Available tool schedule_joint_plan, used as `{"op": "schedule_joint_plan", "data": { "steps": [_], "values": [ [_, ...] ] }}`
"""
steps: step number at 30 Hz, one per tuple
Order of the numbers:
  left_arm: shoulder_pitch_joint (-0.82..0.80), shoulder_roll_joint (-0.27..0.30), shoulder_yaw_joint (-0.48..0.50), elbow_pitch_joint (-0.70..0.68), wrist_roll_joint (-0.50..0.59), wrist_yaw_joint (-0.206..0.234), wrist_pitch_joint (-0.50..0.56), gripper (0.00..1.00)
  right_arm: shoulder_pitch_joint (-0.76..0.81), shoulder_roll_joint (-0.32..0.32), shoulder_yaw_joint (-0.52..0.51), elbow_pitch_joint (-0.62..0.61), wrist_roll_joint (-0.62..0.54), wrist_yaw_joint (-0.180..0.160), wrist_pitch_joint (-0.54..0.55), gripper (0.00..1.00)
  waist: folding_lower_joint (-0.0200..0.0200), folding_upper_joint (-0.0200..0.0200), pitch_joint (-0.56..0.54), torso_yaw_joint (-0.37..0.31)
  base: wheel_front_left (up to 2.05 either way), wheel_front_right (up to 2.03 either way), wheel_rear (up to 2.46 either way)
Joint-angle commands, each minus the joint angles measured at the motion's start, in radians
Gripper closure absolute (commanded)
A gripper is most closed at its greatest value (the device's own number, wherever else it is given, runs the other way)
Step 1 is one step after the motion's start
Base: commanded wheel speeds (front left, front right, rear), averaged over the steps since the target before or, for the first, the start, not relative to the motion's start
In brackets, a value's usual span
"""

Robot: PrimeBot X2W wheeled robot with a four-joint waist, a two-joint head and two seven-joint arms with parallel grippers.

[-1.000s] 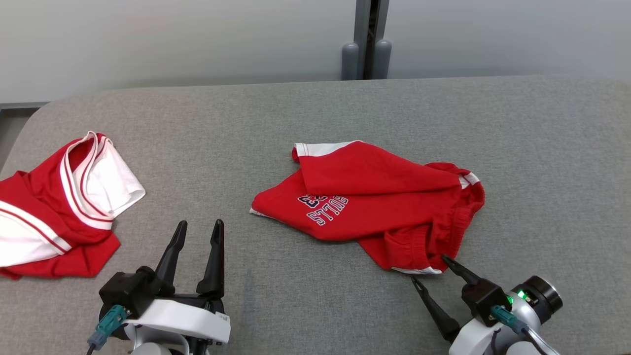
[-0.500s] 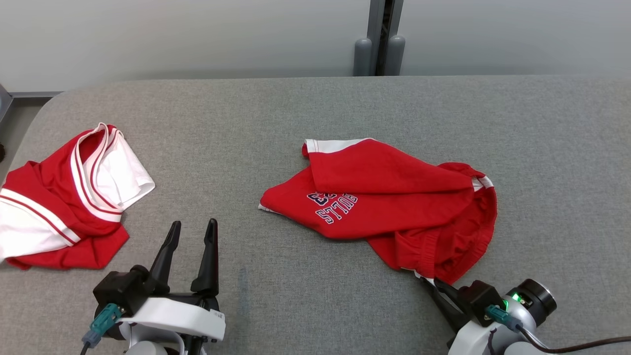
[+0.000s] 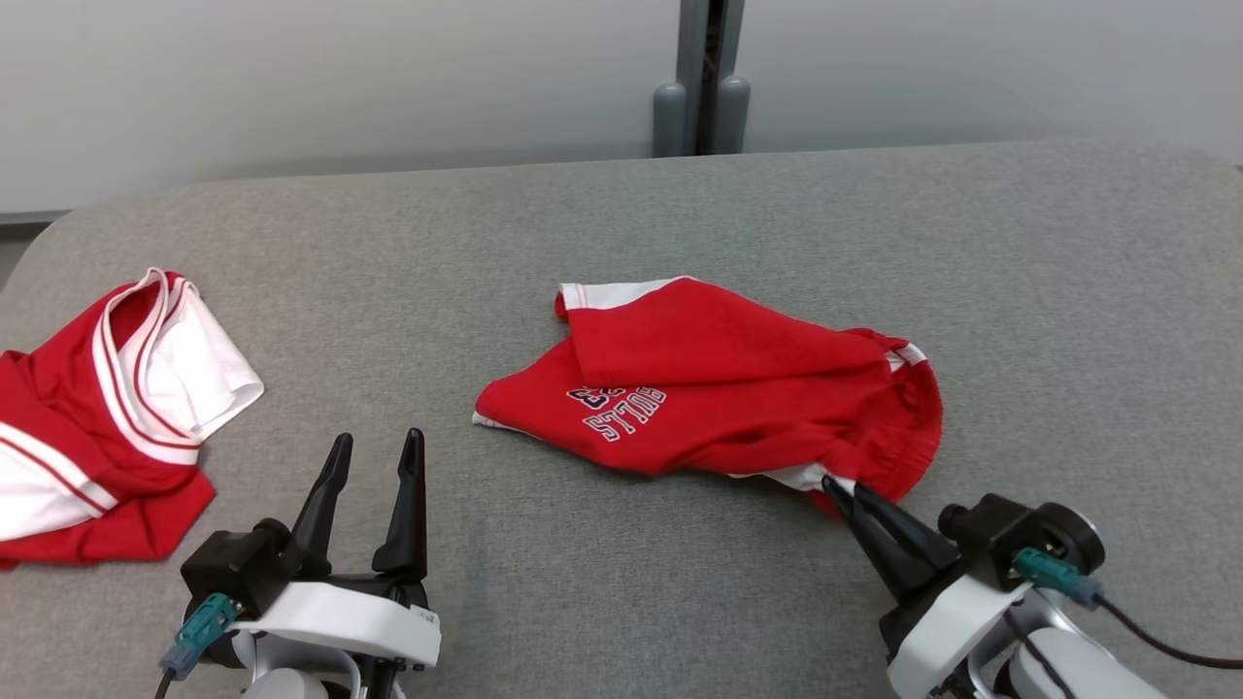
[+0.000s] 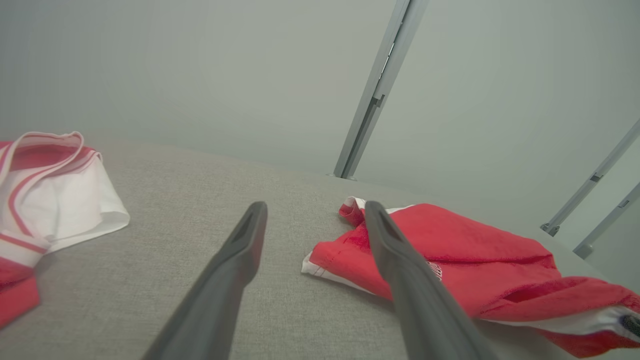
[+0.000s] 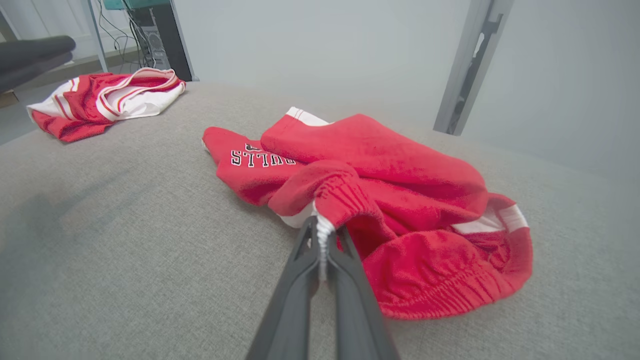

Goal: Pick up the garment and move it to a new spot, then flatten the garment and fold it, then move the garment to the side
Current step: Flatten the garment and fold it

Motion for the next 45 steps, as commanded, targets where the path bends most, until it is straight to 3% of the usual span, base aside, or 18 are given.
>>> {"op": "schedule_joint_plan", "data": {
  "steps": [1,11,19,34,45],
  "values": [
    [-0.002,0.003,0.002,0.002,0.000,-0.003,-0.002,0.00,-0.009,-0.020,-0.004,-0.031,0.024,0.001,-0.005,1.00,0.0000,0.0000,-0.007,-0.016,0.00,0.00,0.00],
    [-0.007,0.004,-0.009,0.018,0.004,-0.006,-0.002,0.00,-0.013,-0.069,-0.052,-0.200,0.144,0.001,-0.006,1.00,0.0000,0.0000,-0.025,-0.053,0.00,0.00,0.00],
    [-0.005,0.003,-0.030,0.061,0.013,-0.006,-0.002,0.00,-0.006,-0.088,-0.072,-0.225,0.178,0.001,0.009,1.00,0.0000,0.0000,-0.029,-0.061,0.00,0.00,0.00],
    [-0.219,0.004,-0.173,0.523,0.009,-0.019,-0.002,0.00,-0.030,-0.074,-0.051,-0.194,0.161,0.001,0.010,1.00,0.0000,0.0000,-0.004,-0.088,0.00,0.00,0.00],
    [-0.353,0.004,-0.225,0.729,-0.041,-0.030,-0.002,0.00,-0.039,-0.072,-0.050,-0.189,0.164,0.001,0.004,1.00,0.0000,0.0000,0.016,-0.099,0.00,0.00,0.00]
  ]
}}
